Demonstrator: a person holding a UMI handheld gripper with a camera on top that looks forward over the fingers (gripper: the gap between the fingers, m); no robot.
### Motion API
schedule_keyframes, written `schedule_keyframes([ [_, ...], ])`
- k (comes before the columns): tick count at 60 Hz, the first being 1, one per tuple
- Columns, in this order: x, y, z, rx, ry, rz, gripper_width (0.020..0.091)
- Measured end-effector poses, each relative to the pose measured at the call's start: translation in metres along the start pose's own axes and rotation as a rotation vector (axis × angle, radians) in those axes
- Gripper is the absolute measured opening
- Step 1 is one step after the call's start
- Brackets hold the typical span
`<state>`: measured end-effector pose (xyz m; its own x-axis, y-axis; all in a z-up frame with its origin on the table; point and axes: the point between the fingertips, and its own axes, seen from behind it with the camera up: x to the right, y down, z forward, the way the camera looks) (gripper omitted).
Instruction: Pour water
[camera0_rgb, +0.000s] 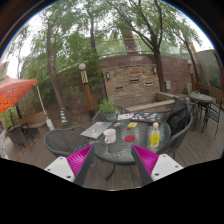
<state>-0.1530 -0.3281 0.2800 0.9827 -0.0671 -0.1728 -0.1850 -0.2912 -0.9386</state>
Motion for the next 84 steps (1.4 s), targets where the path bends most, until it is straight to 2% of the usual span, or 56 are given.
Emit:
schedule_keyframes([
  [8, 0.017, 0.004, 0.004, 0.0, 0.06, 0.026, 0.0835],
  [17, 0.024, 0.013, 0.027, -0.018, 0.067, -0.008, 0.0831],
  [18, 0.011, 0.01, 0.022, -0.025, 0.079, -0.015, 0.083],
  [24, 0.034, 0.026, 0.046, -0.065, 0.117, -0.029, 0.0823],
  [35, 0.142, 0.039, 0.127, 0.013, 0.193, -0.091, 0.0825],
  [47, 0.241, 0.058, 0.246, 0.049, 0.237, -0.091, 0.0833],
  [63, 0.291, 0.059, 0.335, 0.136, 0.25, -0.099, 0.0831],
  [65, 0.287, 0.052, 0.34, 0.156, 0.241, -0.102, 0.0794],
  [66, 0.285, 0.049, 0.342, 0.166, 0.236, -0.106, 0.074],
  [67, 0.284, 0.048, 0.345, 0.171, 0.231, -0.112, 0.0651],
  [68, 0.284, 0.047, 0.348, 0.172, 0.229, -0.117, 0.0534],
  [69, 0.285, 0.05, 0.351, 0.163, 0.232, -0.121, 0.0494],
  [77, 0.286, 0.051, 0.361, 0.161, 0.202, -0.107, 0.047],
  [84, 0.283, 0.056, 0.369, 0.122, 0.159, -0.083, 0.047],
])
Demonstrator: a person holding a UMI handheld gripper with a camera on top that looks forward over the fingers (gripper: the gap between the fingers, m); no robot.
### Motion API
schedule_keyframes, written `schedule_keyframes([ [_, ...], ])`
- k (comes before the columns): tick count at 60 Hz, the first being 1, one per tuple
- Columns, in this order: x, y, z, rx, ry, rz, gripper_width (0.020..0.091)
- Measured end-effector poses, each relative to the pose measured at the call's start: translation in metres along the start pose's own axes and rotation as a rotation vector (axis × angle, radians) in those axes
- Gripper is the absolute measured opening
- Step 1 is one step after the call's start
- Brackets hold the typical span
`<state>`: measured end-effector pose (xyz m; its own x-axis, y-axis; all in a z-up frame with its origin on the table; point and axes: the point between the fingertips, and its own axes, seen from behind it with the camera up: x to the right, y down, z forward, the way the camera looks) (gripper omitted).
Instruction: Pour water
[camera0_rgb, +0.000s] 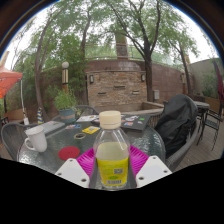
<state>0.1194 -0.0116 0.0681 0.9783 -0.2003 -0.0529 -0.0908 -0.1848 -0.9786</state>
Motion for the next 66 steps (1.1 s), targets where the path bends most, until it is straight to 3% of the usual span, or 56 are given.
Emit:
schedule_keyframes([
  [8, 0.003, 0.004, 0.003, -0.102, 0.019, 0.006, 0.0361],
  [13, -0.004, -0.005, 0.006, -0.15, 0.027, -0.07, 0.0362],
  [24, -0.069, -0.088, 0.027, -0.082, 0.06, -0.493, 0.0362],
  [30, -0.117, -0.085, 0.051, -0.111, 0.068, -0.863, 0.0361],
  [37, -0.169, -0.091, 0.075, -0.087, 0.122, -1.391, 0.0362],
  [48, -0.212, -0.093, 0.081, -0.099, 0.112, -2.008, 0.036],
  [66, -0.228, -0.094, 0.085, -0.108, 0.071, -2.308, 0.0362],
])
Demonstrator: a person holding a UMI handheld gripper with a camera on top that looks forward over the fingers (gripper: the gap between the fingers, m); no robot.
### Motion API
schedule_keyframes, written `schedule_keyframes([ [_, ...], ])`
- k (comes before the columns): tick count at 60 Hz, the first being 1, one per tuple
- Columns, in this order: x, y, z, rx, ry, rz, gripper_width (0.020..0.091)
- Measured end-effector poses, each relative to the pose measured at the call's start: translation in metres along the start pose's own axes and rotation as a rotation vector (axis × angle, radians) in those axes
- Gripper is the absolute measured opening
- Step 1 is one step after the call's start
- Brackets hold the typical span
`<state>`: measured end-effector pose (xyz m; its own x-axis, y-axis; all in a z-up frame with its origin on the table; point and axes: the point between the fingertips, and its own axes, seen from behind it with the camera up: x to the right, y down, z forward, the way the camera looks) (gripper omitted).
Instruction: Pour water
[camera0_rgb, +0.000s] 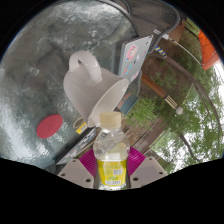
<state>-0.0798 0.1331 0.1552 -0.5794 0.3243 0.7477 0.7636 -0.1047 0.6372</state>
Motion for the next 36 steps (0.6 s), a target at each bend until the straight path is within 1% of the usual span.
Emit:
schedule_keyframes([
  [1, 0.0, 0.003, -0.009, 0.003, 0.001, 0.006, 0.0362],
  [2, 0.003, 0.001, 0.0, 0.004, -0.002, 0.014, 0.0361],
  [6, 0.0, 0.006, -0.004, 0.015, -0.003, 0.071, 0.0361],
  [10, 0.007, 0.008, -0.002, 0.038, -0.013, 0.23, 0.0362],
  [14, 0.015, 0.012, -0.005, 0.064, -0.034, 0.551, 0.0362],
  [15, 0.014, 0.005, -0.002, 0.056, -0.031, 0.663, 0.0363],
  [17, 0.013, 0.012, -0.008, 0.056, -0.054, 0.883, 0.0363],
  [18, 0.008, 0.023, -0.032, 0.049, -0.041, 1.004, 0.0364],
  [19, 0.014, 0.017, -0.008, 0.068, -0.06, 1.104, 0.0365],
  [22, 0.015, 0.015, -0.008, 0.103, -0.105, 1.435, 0.0364],
  [23, 0.011, 0.017, -0.011, 0.12, -0.086, 1.543, 0.0365],
  [25, 0.007, 0.02, -0.011, 0.143, -0.101, 1.704, 0.0364],
  [26, 0.005, 0.023, -0.008, 0.144, -0.106, 1.775, 0.0365],
  [27, 0.001, 0.028, -0.013, 0.142, -0.083, 1.858, 0.0364],
  [31, -0.007, 0.042, 0.009, 0.139, -0.128, 2.044, 0.0363],
  [32, -0.029, 0.027, -0.003, 0.146, -0.075, 2.123, 0.0363],
  [33, -0.021, 0.038, 0.008, 0.164, -0.114, 2.119, 0.0363],
  [34, -0.021, 0.041, 0.013, 0.167, -0.131, 2.138, 0.0363],
  [35, -0.032, 0.031, 0.013, 0.171, -0.116, 2.181, 0.0363],
  [36, -0.033, 0.031, 0.016, 0.18, -0.129, 2.202, 0.0363],
])
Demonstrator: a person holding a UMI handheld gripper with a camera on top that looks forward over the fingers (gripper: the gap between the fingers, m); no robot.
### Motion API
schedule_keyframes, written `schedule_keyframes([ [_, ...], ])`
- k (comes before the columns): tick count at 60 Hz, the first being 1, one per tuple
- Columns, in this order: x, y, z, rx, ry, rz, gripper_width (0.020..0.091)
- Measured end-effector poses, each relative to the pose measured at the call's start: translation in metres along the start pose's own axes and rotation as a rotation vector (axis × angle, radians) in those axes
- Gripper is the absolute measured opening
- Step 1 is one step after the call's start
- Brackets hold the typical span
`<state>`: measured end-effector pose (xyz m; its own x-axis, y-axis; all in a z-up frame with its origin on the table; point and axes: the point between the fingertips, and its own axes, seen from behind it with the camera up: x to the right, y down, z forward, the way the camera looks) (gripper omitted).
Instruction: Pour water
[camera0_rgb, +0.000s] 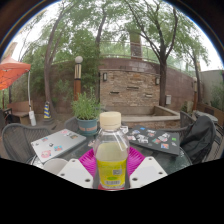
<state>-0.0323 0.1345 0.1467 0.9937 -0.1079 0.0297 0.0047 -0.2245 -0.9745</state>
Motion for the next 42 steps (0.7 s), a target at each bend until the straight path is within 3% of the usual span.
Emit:
schedule_keyframes([
  [4, -0.005, 0.021, 0.011, 0.021, -0.055, 0.057, 0.0363],
  [15, -0.01, 0.081, 0.012, -0.08, -0.152, 0.075, 0.0365],
  [17, -0.01, 0.075, 0.012, -0.021, -0.163, 0.062, 0.0363],
  [24, -0.01, 0.079, 0.009, 0.003, -0.157, 0.036, 0.0367],
  [29, -0.011, 0.077, 0.012, 0.0, -0.156, 0.045, 0.047],
  [32, -0.015, 0.085, 0.009, -0.054, -0.17, 0.053, 0.0543],
  [35, -0.019, 0.098, 0.001, -0.145, -0.195, 0.069, 0.0731],
  [37, -0.021, 0.099, 0.0, -0.167, -0.203, 0.086, 0.0841],
  [42, -0.011, 0.09, -0.027, -0.179, -0.168, 0.086, 0.0832],
])
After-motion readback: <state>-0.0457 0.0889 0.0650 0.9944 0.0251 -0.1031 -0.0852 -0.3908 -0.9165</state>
